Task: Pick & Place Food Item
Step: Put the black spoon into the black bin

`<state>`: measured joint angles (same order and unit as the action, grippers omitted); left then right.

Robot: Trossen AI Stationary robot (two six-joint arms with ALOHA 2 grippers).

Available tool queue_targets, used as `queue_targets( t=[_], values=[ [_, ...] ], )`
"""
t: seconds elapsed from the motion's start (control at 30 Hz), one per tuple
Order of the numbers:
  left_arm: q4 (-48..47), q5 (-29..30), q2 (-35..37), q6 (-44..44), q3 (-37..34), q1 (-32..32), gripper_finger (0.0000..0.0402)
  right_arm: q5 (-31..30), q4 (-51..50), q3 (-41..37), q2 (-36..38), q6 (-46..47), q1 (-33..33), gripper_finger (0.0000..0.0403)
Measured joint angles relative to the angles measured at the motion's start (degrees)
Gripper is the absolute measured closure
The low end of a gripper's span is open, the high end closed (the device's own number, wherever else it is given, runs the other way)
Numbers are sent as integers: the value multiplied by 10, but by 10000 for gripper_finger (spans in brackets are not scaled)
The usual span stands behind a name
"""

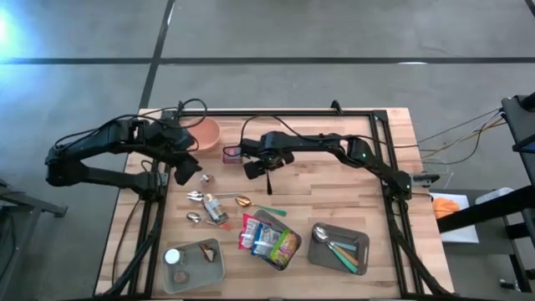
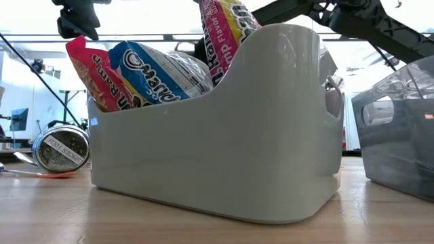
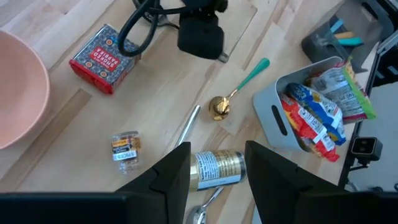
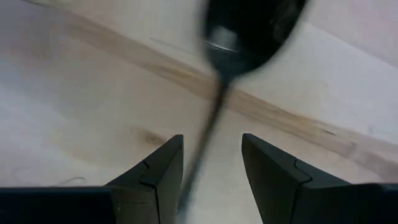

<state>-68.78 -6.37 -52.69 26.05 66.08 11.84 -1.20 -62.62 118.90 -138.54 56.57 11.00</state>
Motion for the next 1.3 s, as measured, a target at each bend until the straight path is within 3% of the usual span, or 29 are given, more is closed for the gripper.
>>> queue_targets(
  t=[0.23,0.53,0.8,1.3],
  values=[
    [-4,-7,0,-8,0,0,246,12,8,-13,-4,9,0,253],
    [-5,-7,0,-7,0,0,246,9,8,-32,-1,-22,2,384],
    [-5,-7,0,-6,0,0,246,12,14,-43,2,-60,2,392],
    [-5,-7,0,-5,0,0,246,12,-59,20,-2,-151,-7,394]
  ],
)
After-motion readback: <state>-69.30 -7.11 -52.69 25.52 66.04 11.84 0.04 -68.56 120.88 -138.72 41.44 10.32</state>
